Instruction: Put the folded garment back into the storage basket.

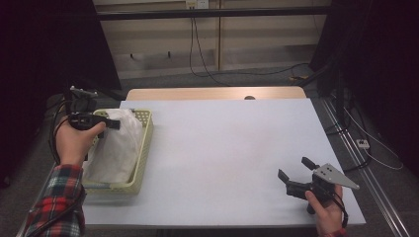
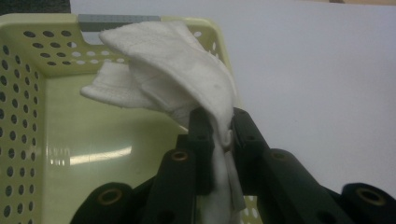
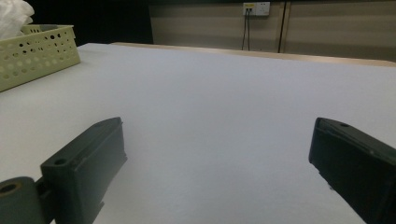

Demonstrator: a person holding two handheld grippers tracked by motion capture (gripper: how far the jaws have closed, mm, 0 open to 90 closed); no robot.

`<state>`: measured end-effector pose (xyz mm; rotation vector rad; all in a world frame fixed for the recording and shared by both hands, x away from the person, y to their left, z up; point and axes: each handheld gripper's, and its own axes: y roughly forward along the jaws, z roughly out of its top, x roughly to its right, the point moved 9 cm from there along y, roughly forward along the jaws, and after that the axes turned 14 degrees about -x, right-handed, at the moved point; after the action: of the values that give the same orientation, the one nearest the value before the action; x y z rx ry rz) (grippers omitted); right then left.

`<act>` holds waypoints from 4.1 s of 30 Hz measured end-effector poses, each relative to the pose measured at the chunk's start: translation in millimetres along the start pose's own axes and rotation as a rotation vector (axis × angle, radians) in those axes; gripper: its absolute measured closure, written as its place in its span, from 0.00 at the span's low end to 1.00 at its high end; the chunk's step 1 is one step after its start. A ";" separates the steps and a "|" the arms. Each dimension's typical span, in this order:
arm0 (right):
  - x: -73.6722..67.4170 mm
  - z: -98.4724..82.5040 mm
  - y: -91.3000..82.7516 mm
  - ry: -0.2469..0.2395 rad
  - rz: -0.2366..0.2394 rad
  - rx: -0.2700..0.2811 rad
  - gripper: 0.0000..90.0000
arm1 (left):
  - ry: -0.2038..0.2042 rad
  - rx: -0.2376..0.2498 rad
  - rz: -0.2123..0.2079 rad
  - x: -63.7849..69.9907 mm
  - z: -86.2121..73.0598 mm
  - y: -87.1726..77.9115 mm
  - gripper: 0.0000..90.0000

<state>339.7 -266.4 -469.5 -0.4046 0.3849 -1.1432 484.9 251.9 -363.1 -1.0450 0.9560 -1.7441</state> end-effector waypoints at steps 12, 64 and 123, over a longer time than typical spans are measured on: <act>-0.1 0.2 -0.8 0.005 0.000 0.002 0.04 | 0.004 -0.008 -0.007 1.2 -3.2 4.4 0.90; -0.7 0.1 -0.5 -0.007 0.000 0.000 0.04 | -0.005 -0.016 -0.016 -25.3 -11.6 41.7 0.89; 1.2 -0.1 1.1 -0.006 -0.002 -0.005 0.04 | -0.003 0.012 0.018 -63.6 -9.2 80.0 0.87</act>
<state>341.0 -267.1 -470.3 -0.4126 0.3819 -1.1427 516.6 286.0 -454.5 -1.0286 0.9489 -1.7308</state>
